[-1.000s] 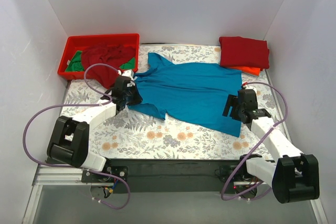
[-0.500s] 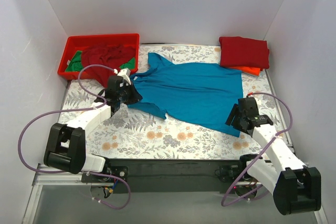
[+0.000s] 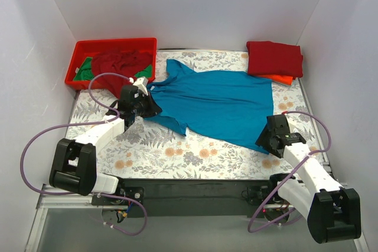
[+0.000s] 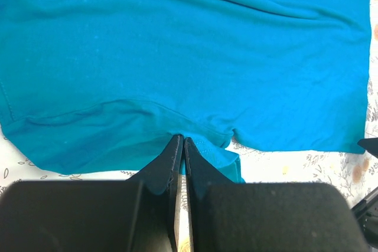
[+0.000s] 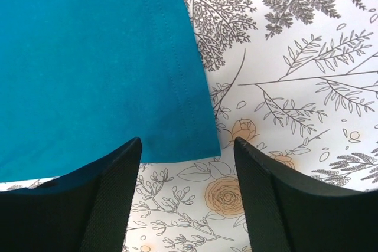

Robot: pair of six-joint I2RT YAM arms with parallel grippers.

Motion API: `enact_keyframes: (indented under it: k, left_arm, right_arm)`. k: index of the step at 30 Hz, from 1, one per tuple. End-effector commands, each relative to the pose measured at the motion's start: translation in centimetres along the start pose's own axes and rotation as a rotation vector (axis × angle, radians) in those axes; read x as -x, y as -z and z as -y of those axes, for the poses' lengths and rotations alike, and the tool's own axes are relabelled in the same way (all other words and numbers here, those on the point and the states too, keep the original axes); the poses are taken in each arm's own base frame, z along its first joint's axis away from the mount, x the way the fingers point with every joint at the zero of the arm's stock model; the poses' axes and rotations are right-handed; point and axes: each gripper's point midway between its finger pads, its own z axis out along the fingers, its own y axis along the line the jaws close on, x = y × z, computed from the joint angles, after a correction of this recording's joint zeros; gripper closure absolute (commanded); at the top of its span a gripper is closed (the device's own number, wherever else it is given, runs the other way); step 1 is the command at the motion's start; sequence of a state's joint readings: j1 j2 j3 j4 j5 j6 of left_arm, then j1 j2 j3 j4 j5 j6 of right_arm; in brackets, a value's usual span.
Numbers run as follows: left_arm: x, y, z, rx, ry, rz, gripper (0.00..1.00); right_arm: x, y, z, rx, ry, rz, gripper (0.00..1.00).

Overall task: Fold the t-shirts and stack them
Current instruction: Flatten the tshirt out

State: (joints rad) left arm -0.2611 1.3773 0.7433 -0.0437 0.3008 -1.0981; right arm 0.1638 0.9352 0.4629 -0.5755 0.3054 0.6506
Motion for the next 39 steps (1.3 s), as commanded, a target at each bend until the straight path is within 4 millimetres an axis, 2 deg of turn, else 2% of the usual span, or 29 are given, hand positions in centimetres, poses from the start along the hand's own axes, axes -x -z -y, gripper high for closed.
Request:
enact_keyframes:
  k: [1,4,7,11,22,28,30,32,34,39]
  left_arm:
    - [0.7,0.8,0.9,-0.045,-0.019,0.025,1.0]
    - [0.8,0.9,0.9,-0.05,-0.017,0.028,1.0]
    - [0.7,1.0,0.9,-0.052,-0.014,0.026,1.0]
    - [0.7,1.0,0.9,-0.057,-0.013,0.022,1.0]
    - [0.5,0.9,1.0,-0.066,-0.011,0.013,1.0]
    - [0.5,1.0,1.0,-0.068,-0.012,0.014,1.0]
    - [0.5,1.0,1.0,-0.067,-0.011,0.014,1.0]
    - [0.4,1.0,1.0,-0.067,-0.011,0.013,1.0]
    - [0.5,1.0,0.9,-0.064,-0.011,0.014,1.0]
    - [1.0,1.7,0.9,-0.044,-0.015,0.042,1.0]
  right_arm:
    - [-0.1,-0.1,0.6,-0.031,-0.036,0.01,0.33]
    - [-0.2,-0.3,0.9,-0.052,-0.043,0.008,0.42]
    - [-0.4,-0.4,1.2,-0.075,-0.044,-0.002,0.47]
    - [-0.7,-0.6,1.6,-0.095,-0.054,-0.011,0.49]
    - [-0.8,-0.7,1.9,-0.117,-0.06,-0.012,0.67]
    - [-0.9,-0.8,2.1,-0.128,-0.068,-0.018,0.69]
    - [-1.0,-0.8,2.1,-0.128,-0.066,-0.02,0.73]
    - [-1.0,-0.8,2.0,-0.124,-0.063,-0.025,0.82]
    - [-1.1,-0.8,1.9,-0.12,-0.062,-0.029,0.99]
    - [0.2,0.3,1.0,-0.046,-0.067,0.038,0.99]
